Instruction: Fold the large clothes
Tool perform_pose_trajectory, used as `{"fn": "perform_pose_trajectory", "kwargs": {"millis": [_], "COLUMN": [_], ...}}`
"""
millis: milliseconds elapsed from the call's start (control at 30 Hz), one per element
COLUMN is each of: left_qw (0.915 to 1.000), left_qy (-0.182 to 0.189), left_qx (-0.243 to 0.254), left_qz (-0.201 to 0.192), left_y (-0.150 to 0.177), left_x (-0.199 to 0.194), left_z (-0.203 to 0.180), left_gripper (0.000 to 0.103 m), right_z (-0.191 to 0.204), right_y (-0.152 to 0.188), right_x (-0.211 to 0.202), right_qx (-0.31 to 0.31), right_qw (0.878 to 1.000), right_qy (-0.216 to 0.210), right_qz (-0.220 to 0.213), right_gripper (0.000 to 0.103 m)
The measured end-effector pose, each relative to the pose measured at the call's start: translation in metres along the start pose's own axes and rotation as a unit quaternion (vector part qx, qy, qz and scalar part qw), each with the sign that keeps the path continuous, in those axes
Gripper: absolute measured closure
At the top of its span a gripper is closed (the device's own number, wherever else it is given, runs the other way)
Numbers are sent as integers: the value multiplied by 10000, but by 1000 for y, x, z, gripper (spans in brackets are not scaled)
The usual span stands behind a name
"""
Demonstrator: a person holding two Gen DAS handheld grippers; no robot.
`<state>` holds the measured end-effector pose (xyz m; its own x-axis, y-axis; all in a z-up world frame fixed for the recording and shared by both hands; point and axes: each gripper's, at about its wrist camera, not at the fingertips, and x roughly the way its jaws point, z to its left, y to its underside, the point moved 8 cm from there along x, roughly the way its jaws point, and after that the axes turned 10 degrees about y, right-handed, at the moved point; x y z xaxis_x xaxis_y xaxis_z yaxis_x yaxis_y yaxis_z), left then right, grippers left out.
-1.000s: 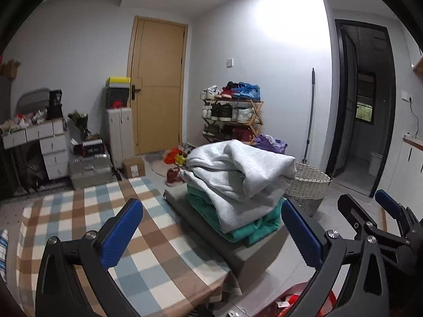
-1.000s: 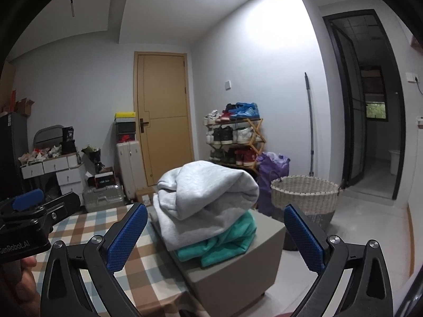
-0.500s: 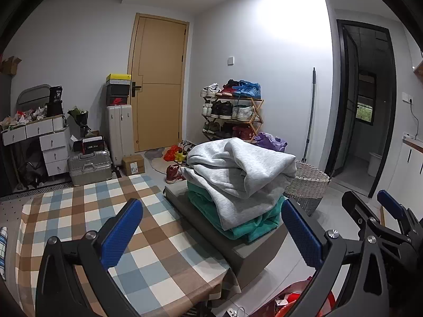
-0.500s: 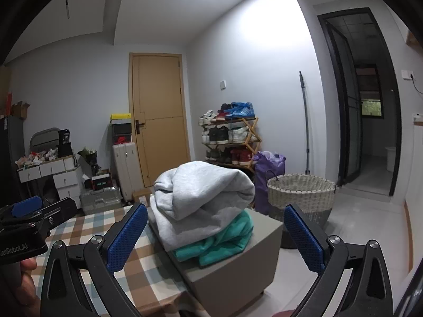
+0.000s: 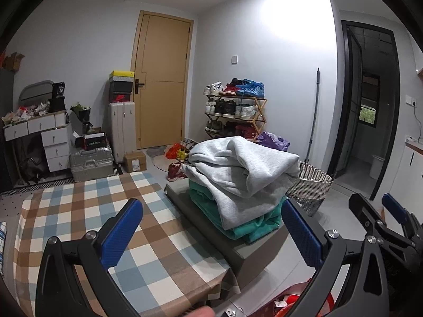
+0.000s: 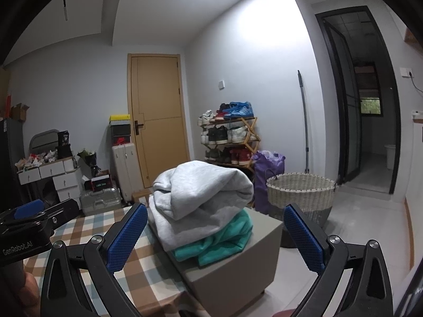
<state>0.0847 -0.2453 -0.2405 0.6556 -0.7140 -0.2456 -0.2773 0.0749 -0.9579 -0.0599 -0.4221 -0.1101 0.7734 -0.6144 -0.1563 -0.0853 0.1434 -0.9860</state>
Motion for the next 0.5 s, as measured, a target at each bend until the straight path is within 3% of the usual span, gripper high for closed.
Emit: {"fn": "perform_pose_trajectory", "kwargs": {"millis": [500], "left_qw": [9996], "left_qy": [126], "left_qx": [194], "left_qz": [150], "left_y": [2], "left_x": [4], "left_z": [-10], "left_gripper": [1], "right_z": [-1], "right_y": [4], "right_x": [1], "right_qx": [41], "right_qw": [10000], "right_qy": [2], "right_qz": [30], "right_gripper": [0]}}
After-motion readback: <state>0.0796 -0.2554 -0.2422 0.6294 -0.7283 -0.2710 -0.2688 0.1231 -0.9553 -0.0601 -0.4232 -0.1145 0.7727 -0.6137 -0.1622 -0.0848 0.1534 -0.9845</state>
